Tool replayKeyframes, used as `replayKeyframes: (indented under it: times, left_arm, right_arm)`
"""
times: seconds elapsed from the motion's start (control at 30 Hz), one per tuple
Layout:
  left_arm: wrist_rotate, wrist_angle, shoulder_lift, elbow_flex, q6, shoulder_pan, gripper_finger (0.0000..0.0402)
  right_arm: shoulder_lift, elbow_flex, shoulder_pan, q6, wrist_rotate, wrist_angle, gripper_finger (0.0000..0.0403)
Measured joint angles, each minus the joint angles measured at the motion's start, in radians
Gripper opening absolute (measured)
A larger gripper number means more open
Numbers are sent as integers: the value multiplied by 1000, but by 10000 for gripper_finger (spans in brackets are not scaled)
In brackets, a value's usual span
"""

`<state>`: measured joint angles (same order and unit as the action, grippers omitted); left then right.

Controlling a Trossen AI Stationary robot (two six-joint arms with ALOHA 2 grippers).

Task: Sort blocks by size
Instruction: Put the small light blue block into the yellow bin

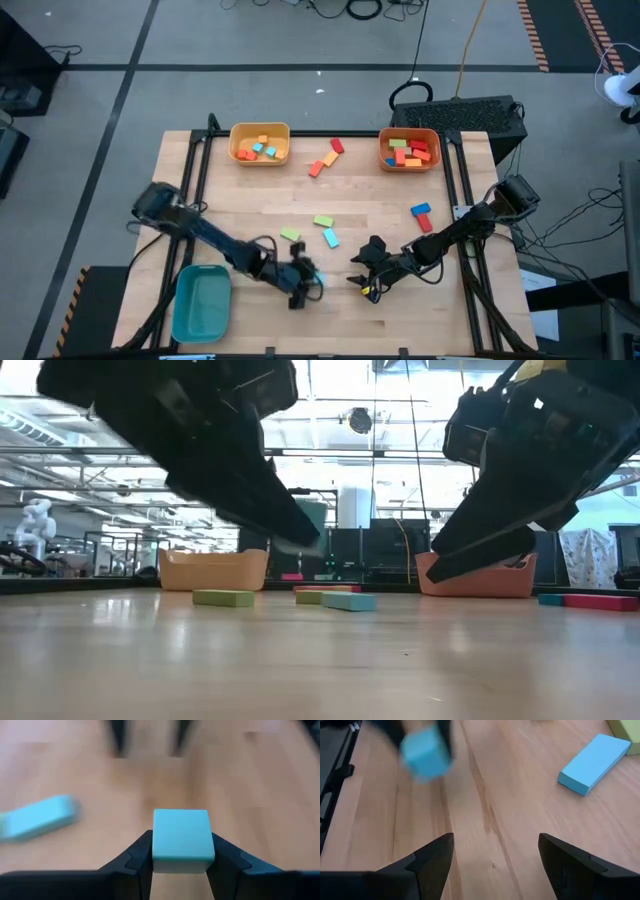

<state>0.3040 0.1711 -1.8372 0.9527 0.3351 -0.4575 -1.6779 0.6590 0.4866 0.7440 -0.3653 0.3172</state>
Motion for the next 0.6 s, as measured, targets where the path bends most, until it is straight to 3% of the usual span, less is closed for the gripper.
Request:
replayKeyframes:
  times: [0.13,0.33,0.6]
  left_arm:
    - [70,-201,135,0,0,86,139]
    - [78,-406,279,0,-14,274,139]
    - [-41,-479,371,-31,-90,539,139]
  right_arm:
    - [0,0,-2,-7,-19,1,276]
    - [0,0,-58,-52,-55,2,276]
    - [0,0,-194,-122,50,1,276]
